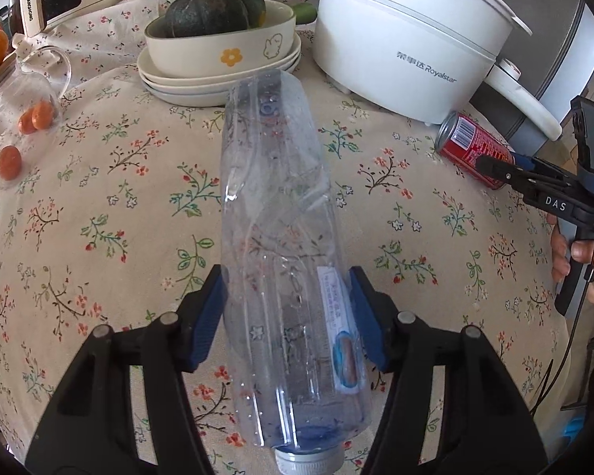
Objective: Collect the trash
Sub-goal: 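Grasp the clear plastic bottle with left tool while right grasps red soda can, then carry the bottle and soda can with both tools over the white bin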
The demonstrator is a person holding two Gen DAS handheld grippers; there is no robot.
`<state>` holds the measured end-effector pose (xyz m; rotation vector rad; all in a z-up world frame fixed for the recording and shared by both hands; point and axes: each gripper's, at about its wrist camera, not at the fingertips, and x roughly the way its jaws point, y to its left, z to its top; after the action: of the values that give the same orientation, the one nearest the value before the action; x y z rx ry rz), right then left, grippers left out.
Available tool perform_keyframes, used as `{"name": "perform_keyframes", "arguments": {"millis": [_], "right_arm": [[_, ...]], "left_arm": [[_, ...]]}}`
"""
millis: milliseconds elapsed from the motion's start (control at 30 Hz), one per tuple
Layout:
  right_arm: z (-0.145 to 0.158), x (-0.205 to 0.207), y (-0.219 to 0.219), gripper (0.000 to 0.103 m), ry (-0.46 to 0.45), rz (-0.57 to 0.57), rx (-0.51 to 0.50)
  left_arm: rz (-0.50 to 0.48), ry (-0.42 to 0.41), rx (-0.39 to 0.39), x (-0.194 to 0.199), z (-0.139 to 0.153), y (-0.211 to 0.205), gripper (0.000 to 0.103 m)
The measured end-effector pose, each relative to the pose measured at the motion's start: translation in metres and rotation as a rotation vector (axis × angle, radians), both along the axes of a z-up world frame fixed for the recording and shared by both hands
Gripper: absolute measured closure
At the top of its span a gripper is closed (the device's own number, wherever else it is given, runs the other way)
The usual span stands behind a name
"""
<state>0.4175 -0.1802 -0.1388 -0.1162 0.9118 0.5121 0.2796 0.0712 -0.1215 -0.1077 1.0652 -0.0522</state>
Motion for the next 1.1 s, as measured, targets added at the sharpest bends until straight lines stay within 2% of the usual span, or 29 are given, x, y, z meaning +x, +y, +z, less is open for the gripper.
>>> {"name": "perform_keyframes", "arguments": {"millis": [267, 633, 933, 1100], "right_arm": [[0.023, -0.056, -0.006, 0.043, 0.037, -0.104, 0.01], [0.063, -0.146, 0.004, 0.045, 0.031, -0.164, -0.112], [0.079, -0.205, 0.014, 0.045, 0.021, -0.199, -0.182], [0.091, -0.226, 0.009, 0.045, 0.023, -0.215, -0.181]], "left_arm": [[0.004, 0.025, -0.028, -0.04, 0.008, -0.003, 0.041], [-0.017, -0.002, -0.05, -0.119, 0.039, -0.001, 0.041], [0.016, -0.026, -0.105, -0.162, 0.05, 0.011, 0.041], [0.024, -0.035, -0.134, -0.176, 0.053, 0.008, 0.041]]}}
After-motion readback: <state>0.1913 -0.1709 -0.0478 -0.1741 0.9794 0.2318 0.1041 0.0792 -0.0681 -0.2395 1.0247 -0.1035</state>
